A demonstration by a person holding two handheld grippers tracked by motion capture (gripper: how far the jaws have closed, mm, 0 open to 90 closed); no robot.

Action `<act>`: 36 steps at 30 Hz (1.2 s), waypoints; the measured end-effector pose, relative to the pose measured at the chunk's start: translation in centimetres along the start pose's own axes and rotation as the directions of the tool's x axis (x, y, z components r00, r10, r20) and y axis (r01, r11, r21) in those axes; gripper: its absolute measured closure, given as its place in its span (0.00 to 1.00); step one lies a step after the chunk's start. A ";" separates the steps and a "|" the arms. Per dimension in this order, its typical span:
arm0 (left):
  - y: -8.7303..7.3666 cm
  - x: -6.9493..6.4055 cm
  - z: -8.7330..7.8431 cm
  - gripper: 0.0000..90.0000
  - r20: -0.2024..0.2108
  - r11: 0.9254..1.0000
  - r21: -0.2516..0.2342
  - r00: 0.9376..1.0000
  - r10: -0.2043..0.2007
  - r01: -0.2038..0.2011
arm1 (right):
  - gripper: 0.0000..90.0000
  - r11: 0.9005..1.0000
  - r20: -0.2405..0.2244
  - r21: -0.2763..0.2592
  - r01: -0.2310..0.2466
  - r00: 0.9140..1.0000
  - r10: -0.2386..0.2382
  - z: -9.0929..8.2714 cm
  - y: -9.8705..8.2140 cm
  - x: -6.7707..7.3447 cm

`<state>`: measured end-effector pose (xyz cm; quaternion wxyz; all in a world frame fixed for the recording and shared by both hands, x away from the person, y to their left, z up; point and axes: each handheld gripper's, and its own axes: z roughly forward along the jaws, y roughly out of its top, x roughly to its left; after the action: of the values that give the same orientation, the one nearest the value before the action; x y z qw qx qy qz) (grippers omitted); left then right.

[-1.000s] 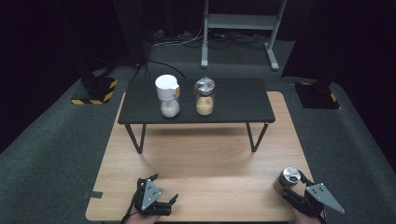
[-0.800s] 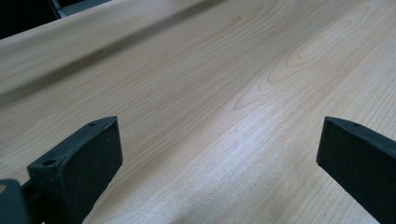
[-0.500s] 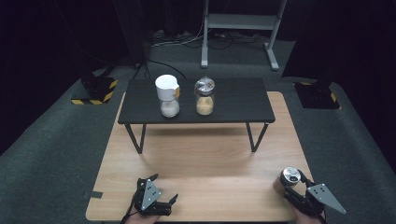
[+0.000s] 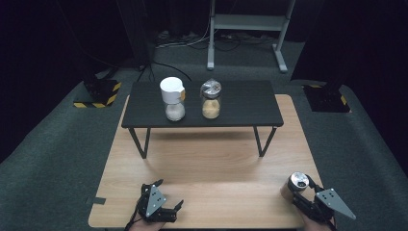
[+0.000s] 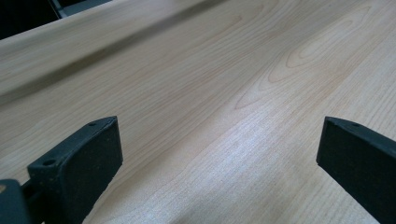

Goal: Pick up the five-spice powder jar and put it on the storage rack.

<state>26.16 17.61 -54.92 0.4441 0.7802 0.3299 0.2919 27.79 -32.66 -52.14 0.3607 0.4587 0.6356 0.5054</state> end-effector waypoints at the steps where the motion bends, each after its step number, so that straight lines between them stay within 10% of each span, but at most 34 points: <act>1: 0.0 0.0 0.0 0.01 0.000 1.000 0.000 1.000 0.000 0.000 | 0.38 1.000 -0.002 -0.003 0.000 1.000 0.000 0.0 0.1 0.1; 36: 0.0 0.0 0.0 0.01 0.006 1.000 -0.001 1.000 0.002 -0.002 | 0.38 0.998 -0.128 -0.032 0.048 0.990 -0.052 1.0 1.6 4.6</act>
<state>26.15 17.62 -54.91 0.4452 0.7811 0.3276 0.2904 27.60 -27.90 -50.84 0.3380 0.4037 0.6614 0.5342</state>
